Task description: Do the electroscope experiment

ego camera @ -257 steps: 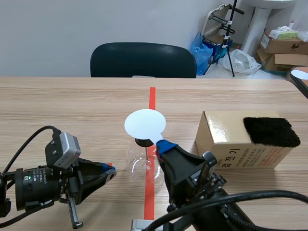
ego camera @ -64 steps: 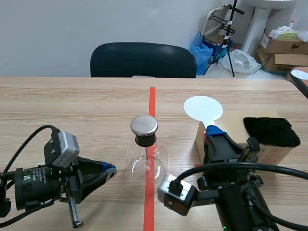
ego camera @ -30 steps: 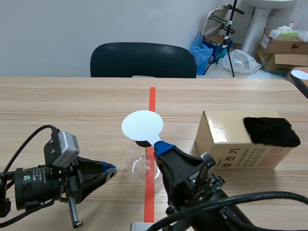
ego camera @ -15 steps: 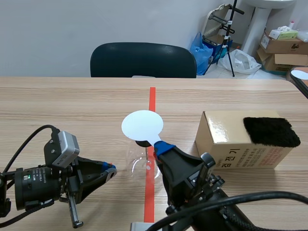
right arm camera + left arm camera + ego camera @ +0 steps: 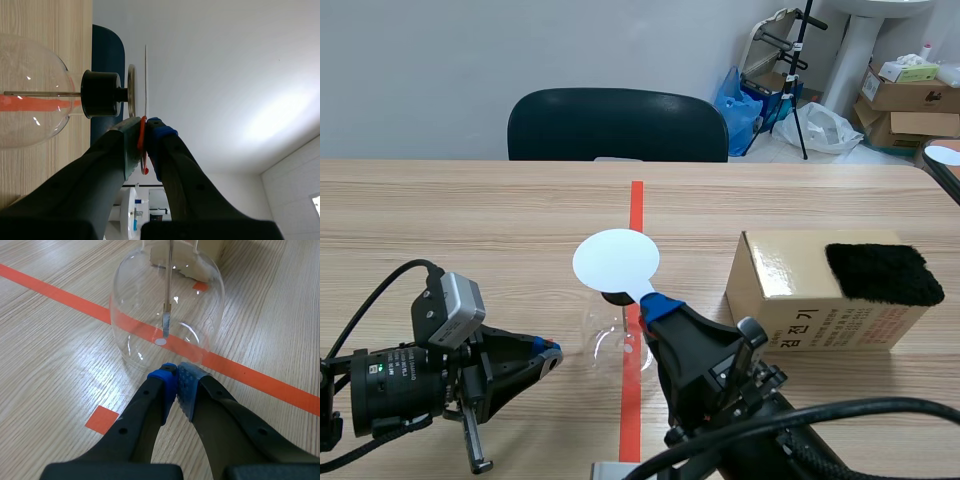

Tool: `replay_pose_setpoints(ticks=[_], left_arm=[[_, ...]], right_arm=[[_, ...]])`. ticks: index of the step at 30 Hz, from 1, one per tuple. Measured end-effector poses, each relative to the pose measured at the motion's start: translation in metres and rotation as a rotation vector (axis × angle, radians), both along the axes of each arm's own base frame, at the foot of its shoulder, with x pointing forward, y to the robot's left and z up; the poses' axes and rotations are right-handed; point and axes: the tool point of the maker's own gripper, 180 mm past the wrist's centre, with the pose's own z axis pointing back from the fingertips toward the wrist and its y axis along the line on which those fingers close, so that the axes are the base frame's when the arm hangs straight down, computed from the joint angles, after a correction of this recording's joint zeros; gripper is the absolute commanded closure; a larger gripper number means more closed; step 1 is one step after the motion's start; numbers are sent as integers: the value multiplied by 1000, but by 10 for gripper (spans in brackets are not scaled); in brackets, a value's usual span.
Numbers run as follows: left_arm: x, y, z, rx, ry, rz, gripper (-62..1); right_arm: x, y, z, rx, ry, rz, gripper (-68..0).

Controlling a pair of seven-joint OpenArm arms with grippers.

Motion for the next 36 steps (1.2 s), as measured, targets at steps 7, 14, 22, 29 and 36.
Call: replay_pose_setpoints(ticks=[7, 14, 22, 29, 36], left_arm=[[0, 0, 0, 0, 0, 0, -17], [0, 0, 0, 0, 0, 0, -17], [0, 0, 0, 0, 0, 0, -17], [0, 0, 0, 0, 0, 0, -17], [0, 0, 0, 0, 0, 0, -17]], right_arm=[[2, -3, 0, 2, 0, -22, -11], [15, -21, 2, 16, 1, -146, -11], [29, -50, 3, 34, 1, -323, -11], [33, -60, 3, 40, 1, -380, -11], [36, -70, 4, 47, 2, -438, -11]])
